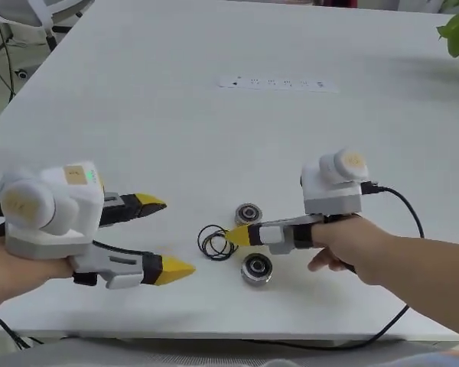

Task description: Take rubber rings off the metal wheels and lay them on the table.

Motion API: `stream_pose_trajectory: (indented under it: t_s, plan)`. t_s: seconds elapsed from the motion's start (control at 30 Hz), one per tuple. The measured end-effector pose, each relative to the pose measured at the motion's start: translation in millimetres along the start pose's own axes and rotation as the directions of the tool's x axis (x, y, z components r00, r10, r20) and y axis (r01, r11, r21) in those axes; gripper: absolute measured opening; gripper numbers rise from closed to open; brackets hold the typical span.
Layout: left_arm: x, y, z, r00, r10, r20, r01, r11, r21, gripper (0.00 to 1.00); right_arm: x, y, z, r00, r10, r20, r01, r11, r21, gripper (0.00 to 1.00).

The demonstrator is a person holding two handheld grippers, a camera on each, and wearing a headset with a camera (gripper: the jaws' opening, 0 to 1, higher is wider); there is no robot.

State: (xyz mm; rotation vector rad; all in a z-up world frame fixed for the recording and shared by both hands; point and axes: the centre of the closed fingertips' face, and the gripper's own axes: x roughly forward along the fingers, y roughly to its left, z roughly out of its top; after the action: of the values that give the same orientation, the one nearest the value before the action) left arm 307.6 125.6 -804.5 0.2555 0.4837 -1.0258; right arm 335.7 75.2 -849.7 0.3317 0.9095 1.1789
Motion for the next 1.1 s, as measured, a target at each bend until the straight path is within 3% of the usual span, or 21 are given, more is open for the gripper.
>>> stream_pose_trajectory:
  t_s: [0.4,0.57,0.87,1.1]
  plan:
    - [-8.1,-4.4,-8.0,0.9994,0.010,-0.034,-0.011,1.000,-0.026,0.66,0.0,2.3,-6.6,0.9990,-0.027,-0.037,0.025,0.998,-0.060,0.08]
    - [-10.9,-5.8,-7.6,0.9991,0.015,-0.040,-0.016,0.999,-0.028,0.66,-4.1,3.3,-3.0,0.9989,-0.040,-0.023,0.038,0.996,-0.081,0.17]
    - [-16.7,-4.7,-5.3,0.9983,0.031,-0.050,-0.034,0.998,-0.047,0.67,-16.5,13.1,1.7,0.9991,-0.043,-0.004,0.042,0.991,-0.130,0.23]
    - [-23.2,-4.3,1.2,0.9981,0.047,-0.041,-0.049,0.997,-0.057,0.68,-31.4,20.5,12.9,0.9976,-0.048,0.049,0.057,0.982,-0.181,0.31]
